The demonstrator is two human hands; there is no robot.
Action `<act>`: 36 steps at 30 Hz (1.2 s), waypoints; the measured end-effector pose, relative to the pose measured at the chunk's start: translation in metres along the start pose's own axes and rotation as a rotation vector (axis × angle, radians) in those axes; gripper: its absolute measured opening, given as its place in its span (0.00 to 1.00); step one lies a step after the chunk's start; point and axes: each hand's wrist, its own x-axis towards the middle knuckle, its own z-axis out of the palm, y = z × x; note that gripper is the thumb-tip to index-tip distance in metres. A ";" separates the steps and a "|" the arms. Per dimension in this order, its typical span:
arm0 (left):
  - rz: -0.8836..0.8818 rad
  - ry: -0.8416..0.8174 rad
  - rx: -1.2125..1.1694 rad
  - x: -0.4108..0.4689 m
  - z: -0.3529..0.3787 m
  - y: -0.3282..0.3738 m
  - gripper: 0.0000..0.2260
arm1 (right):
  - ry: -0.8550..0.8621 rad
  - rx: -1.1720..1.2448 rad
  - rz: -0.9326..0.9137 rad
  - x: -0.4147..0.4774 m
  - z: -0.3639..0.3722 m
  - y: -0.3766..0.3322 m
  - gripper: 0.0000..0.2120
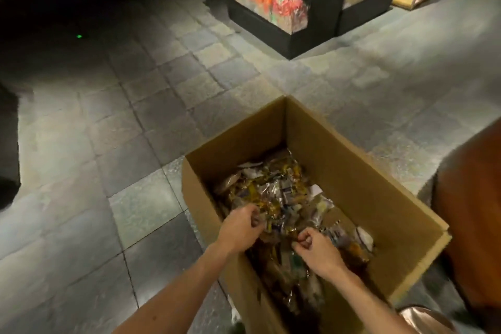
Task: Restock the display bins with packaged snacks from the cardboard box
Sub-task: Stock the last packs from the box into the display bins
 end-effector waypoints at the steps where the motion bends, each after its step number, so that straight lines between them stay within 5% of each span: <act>1: -0.016 -0.024 0.018 0.027 -0.002 -0.005 0.16 | -0.015 0.008 0.032 0.019 -0.003 0.000 0.07; 7: -0.045 -0.113 0.270 0.193 -0.005 -0.043 0.32 | 0.019 0.116 0.215 0.132 -0.007 0.006 0.20; 12: 0.151 -0.277 0.640 0.292 0.016 -0.072 0.46 | 0.058 0.220 0.333 0.230 -0.011 0.013 0.20; 16: 0.215 -0.422 0.769 0.330 0.042 -0.090 0.55 | 0.123 0.267 0.391 0.295 -0.020 0.015 0.43; 19: 0.231 -0.408 0.850 0.340 0.058 -0.092 0.52 | 0.171 0.284 0.421 0.331 -0.024 0.017 0.57; 25: 0.228 -0.321 0.936 0.355 0.069 -0.093 0.47 | 0.109 0.375 0.495 0.354 -0.010 0.024 0.43; 31: 0.273 -0.361 0.945 0.360 0.069 -0.090 0.29 | -0.035 0.322 0.508 0.338 -0.002 0.044 0.51; 34: 0.224 -0.405 0.827 0.357 0.072 -0.096 0.28 | -0.076 0.324 0.493 0.338 -0.007 0.045 0.64; 36: 0.176 -0.460 0.743 0.355 0.070 -0.097 0.30 | -0.100 0.364 0.511 0.332 -0.011 0.042 0.61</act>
